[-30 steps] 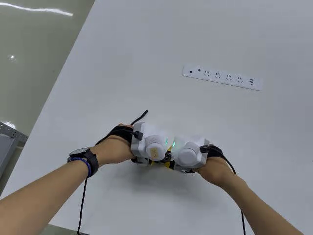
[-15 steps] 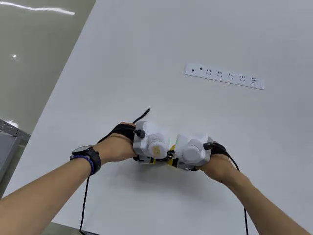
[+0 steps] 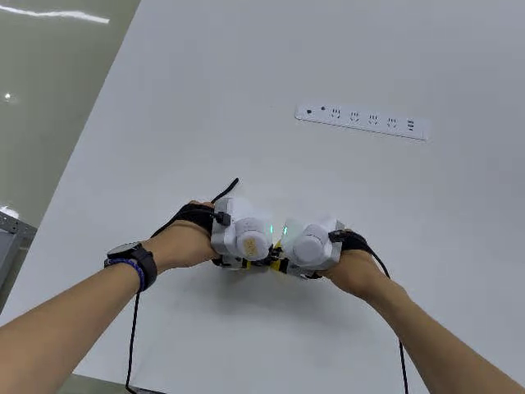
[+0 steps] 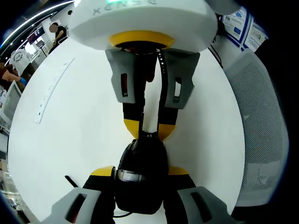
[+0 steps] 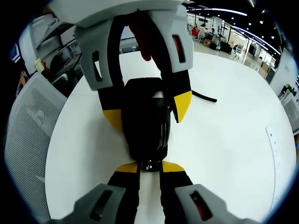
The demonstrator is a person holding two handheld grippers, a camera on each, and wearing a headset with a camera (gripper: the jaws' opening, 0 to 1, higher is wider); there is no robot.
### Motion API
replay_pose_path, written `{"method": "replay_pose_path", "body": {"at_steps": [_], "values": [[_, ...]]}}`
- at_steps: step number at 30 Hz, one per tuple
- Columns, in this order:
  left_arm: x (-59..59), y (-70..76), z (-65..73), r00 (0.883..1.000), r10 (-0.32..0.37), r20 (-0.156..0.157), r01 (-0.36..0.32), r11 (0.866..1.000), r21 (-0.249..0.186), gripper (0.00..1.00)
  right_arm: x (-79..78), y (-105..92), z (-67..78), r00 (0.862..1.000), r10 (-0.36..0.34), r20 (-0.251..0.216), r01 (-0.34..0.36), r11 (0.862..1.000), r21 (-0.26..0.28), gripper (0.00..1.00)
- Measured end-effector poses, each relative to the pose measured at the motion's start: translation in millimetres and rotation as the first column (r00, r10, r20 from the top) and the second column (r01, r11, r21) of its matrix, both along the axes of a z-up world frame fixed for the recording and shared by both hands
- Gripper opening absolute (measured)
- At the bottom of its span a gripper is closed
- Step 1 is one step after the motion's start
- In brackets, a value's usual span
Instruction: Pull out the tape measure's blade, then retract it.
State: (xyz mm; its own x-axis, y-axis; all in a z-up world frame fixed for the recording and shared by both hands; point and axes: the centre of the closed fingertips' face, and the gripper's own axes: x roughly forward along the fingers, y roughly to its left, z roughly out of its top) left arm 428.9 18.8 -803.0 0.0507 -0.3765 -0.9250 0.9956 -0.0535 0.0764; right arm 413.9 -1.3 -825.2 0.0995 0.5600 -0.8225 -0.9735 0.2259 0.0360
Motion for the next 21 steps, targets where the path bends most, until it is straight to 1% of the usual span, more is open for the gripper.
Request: {"method": "replay_pose_path", "body": {"at_steps": [5, 8, 11, 18, 21], "values": [[-0.4, 0.1, 0.0, 1.000, 0.002, 0.001, -0.002, 1.000, 0.003, 0.37, 0.0, -1.4, -0.2, 1.000, -0.015, 0.011, 0.015, 1.000, -0.018, 0.14], [-0.5, 0.8, -0.3, 1.000, 0.002, 0.003, -0.002, 1.000, 0.023, 0.37, 0.4, -2.4, -0.6, 1.000, -0.018, 0.013, 0.019, 0.999, -0.030, 0.13], [-0.2, 1.2, -0.3, 1.000, 0.007, 0.005, -0.007, 0.999, 0.031, 0.36, 0.4, -5.1, -0.6, 1.000, -0.026, 0.013, 0.026, 0.999, -0.034, 0.13], [-0.1, 1.8, -0.6, 1.000, 0.007, 0.004, -0.007, 0.999, 0.046, 0.36, -0.4, -6.0, -0.5, 1.000, -0.022, 0.016, 0.023, 0.999, -0.033, 0.12], [-0.2, 2.0, -1.2, 1.000, 0.004, 0.006, -0.004, 0.999, 0.052, 0.36, -0.7, -6.6, -0.3, 0.999, -0.033, 0.008, 0.033, 0.999, -0.023, 0.12]]}}
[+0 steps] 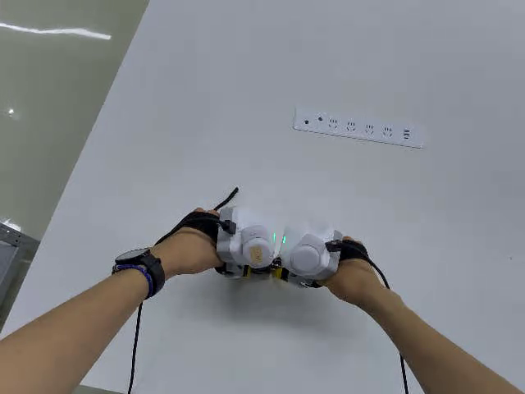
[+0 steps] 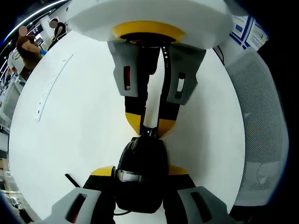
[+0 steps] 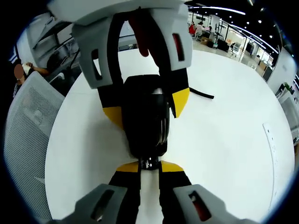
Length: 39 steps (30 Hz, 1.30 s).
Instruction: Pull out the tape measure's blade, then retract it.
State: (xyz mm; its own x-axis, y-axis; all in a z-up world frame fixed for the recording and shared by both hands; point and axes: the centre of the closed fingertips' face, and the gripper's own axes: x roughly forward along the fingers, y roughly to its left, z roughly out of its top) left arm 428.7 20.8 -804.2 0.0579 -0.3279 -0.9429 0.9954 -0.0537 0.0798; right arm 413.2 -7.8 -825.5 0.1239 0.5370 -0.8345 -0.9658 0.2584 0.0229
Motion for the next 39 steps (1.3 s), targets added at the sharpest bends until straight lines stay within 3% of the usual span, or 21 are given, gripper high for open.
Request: {"method": "replay_pose_path", "body": {"at_steps": [39], "values": [[-0.6, -2.2, -1.5, 0.999, 0.023, -0.022, -0.023, 1.000, 0.015, 0.36, -5.1, -24.8, -0.1, 1.000, -0.001, -0.002, 0.001, 1.000, -0.021, 0.12]]}}
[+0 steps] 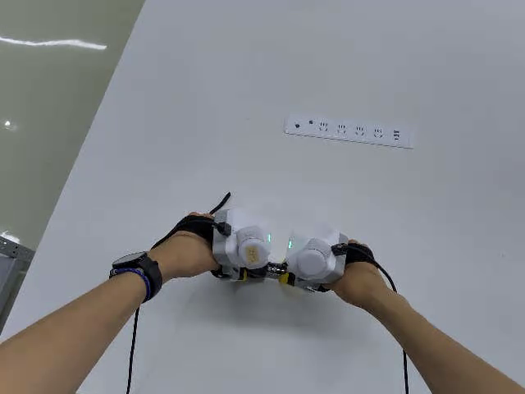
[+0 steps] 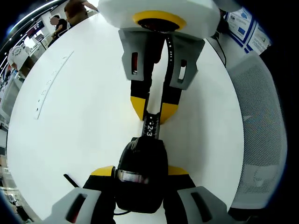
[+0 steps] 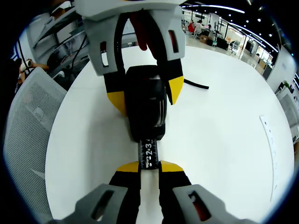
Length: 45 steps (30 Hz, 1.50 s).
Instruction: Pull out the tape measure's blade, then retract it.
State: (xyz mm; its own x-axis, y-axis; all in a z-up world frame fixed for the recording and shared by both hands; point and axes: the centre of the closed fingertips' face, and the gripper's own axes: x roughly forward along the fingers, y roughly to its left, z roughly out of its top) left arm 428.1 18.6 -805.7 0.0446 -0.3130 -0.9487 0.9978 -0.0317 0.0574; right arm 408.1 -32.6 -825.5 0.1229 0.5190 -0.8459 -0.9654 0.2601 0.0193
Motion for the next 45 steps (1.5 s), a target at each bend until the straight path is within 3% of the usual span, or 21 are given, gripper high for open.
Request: {"method": "replay_pose_path", "body": {"at_steps": [45], "values": [[-0.3, -1.6, 0.1, 1.000, 0.004, -0.006, -0.004, 1.000, 0.027, 0.36, -8.7, -36.8, -0.2, 1.000, -0.004, 0.006, 0.005, 1.000, -0.026, 0.12]]}}
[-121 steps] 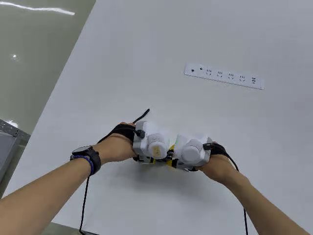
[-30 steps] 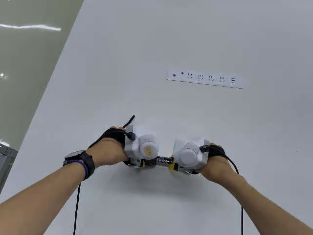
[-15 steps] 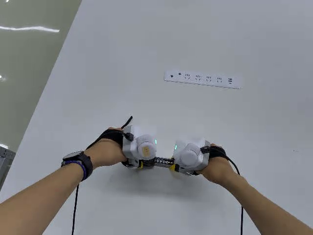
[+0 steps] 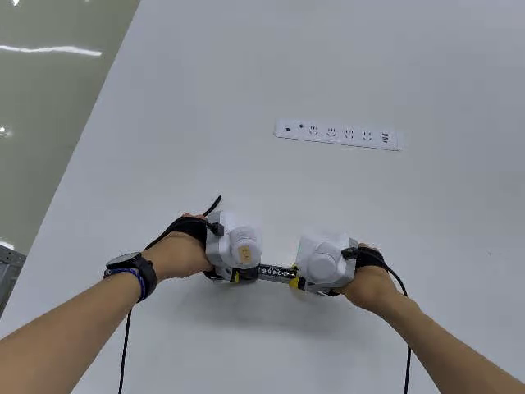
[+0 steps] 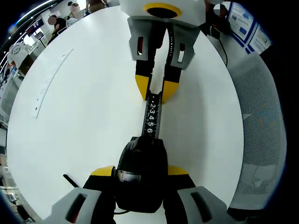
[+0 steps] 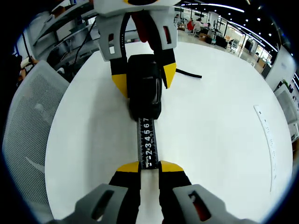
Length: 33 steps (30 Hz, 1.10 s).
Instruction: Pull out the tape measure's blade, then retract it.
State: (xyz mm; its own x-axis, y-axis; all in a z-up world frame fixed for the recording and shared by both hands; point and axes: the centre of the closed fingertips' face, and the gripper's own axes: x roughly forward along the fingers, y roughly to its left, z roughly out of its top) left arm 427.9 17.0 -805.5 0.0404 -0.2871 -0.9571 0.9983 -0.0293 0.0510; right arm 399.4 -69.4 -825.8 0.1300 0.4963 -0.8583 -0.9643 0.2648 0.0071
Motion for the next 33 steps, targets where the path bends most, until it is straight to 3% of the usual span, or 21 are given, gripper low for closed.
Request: {"method": "replay_pose_path", "body": {"at_steps": [33], "values": [[-0.7, -0.8, -0.8, 1.000, 0.007, 0.003, -0.007, 1.000, 0.019, 0.36, -4.8, -32.3, 0.6, 1.000, -0.025, -0.006, 0.025, 1.000, -0.017, 0.12]]}}
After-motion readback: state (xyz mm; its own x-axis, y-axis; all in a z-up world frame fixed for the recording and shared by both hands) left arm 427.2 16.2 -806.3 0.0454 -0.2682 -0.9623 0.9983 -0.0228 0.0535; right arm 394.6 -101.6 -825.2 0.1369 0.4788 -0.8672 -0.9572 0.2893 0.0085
